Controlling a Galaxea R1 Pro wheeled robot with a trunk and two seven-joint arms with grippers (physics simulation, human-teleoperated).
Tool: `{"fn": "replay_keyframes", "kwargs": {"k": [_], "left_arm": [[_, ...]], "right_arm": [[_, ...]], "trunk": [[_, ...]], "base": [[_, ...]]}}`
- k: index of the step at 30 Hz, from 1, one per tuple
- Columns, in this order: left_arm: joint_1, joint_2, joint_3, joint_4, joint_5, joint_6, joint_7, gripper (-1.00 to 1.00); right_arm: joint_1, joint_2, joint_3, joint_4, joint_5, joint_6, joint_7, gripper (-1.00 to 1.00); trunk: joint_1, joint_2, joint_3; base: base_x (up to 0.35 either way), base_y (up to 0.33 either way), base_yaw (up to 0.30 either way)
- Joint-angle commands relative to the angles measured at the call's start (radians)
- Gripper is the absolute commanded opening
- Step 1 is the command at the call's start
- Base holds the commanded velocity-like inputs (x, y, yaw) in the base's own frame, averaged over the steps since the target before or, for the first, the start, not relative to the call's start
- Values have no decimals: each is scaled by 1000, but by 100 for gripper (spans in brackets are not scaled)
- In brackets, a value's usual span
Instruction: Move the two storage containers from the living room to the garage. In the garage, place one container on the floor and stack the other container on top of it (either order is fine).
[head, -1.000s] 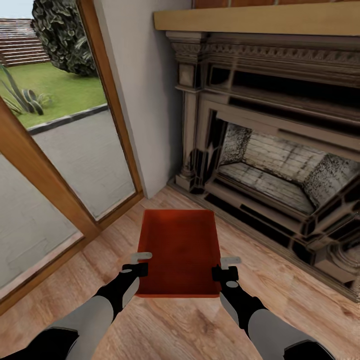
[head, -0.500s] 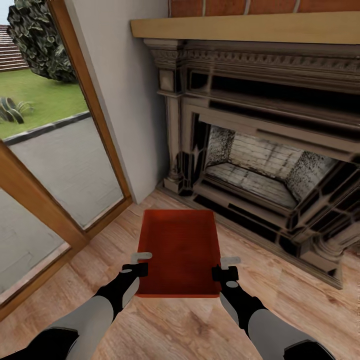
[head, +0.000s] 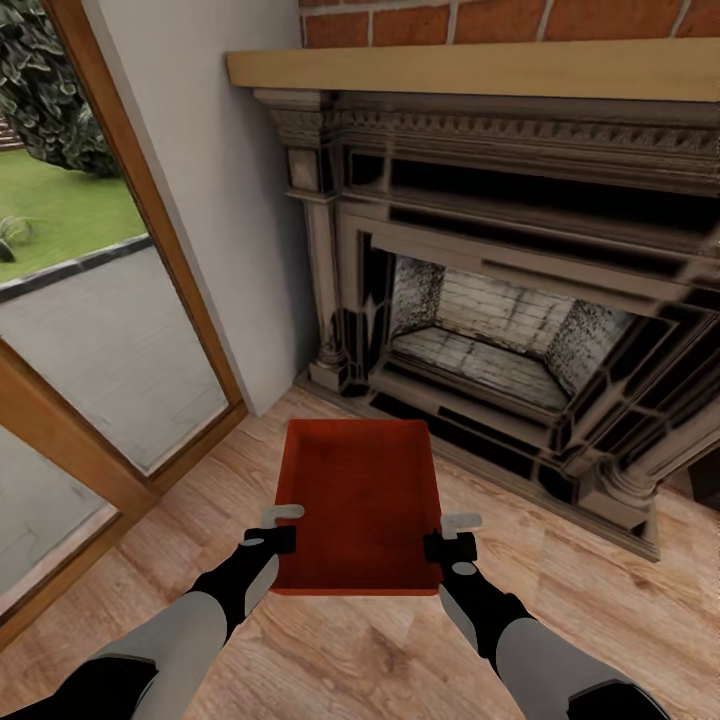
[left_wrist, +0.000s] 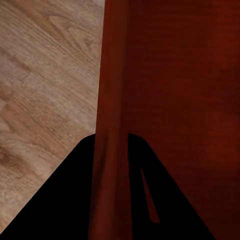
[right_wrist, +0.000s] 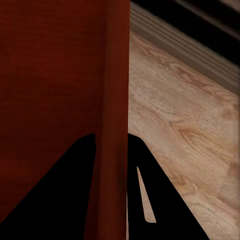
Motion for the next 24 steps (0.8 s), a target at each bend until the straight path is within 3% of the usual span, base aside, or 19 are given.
{"fn": "replay_keyframes", "kwargs": {"k": [1, 24], "left_arm": [[0, 20, 20, -1, 17, 6, 7, -100], [0, 20, 21, -1, 17, 6, 7, -100]], "right_arm": [[-1, -1, -13, -3, 6, -4, -7, -100], [-1, -1, -13, -2, 6, -4, -7, -100]], "trunk": [[0, 0, 0], [0, 0, 33]], "base": [[0, 0, -20], [0, 0, -1]]}}
